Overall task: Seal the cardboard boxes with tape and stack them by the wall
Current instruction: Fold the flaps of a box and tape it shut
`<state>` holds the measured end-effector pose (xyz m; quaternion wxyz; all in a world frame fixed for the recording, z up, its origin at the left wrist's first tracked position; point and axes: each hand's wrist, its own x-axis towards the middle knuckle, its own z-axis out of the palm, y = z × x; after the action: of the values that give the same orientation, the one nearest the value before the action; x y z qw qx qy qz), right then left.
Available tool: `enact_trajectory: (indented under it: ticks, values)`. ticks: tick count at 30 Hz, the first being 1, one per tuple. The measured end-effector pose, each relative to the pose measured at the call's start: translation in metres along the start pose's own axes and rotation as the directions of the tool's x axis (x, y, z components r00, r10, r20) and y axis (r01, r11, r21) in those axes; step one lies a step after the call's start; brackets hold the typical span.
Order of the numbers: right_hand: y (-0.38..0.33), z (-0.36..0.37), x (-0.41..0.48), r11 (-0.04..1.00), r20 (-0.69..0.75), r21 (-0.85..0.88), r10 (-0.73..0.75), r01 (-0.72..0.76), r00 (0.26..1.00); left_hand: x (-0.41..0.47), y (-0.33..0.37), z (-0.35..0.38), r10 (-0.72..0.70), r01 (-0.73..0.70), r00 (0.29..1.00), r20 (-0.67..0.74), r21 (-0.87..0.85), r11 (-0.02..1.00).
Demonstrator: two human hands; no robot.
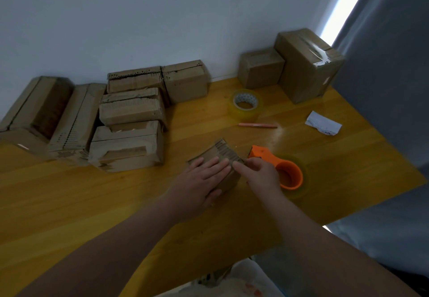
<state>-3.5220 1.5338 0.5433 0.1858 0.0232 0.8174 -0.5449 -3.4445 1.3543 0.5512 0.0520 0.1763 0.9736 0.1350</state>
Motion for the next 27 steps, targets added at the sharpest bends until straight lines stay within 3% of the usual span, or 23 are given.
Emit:
enact_trajectory:
  ticks: [8,14,19,23,27]
  values:
    - [-0.006,0.006,0.000,0.969,-0.136,-0.205,-0.171,0.141,0.976,0.002,0.001,-0.001,-0.013,0.013,1.000,0.020,-0.001,1.000]
    - [-0.007,0.005,0.002,0.941,-0.140,-0.280,-0.237,0.191,0.961,0.001,0.002,-0.001,-0.011,0.011,1.000,0.010,0.006,1.000]
    - [-0.007,0.005,0.004,0.859,-0.134,-0.443,-0.344,0.254,0.929,0.001,0.004,-0.004,-0.020,0.020,1.000,0.022,0.005,1.000]
    - [-0.013,0.004,0.006,0.857,-0.145,-0.472,-0.305,0.205,0.941,0.004,0.005,-0.006,-0.025,0.026,1.000,0.017,-0.027,0.999]
    - [-0.020,-0.004,0.013,0.948,-0.140,-0.305,-0.142,0.093,0.980,0.010,0.007,-0.018,-0.056,0.049,0.997,-0.057,-0.121,0.991]
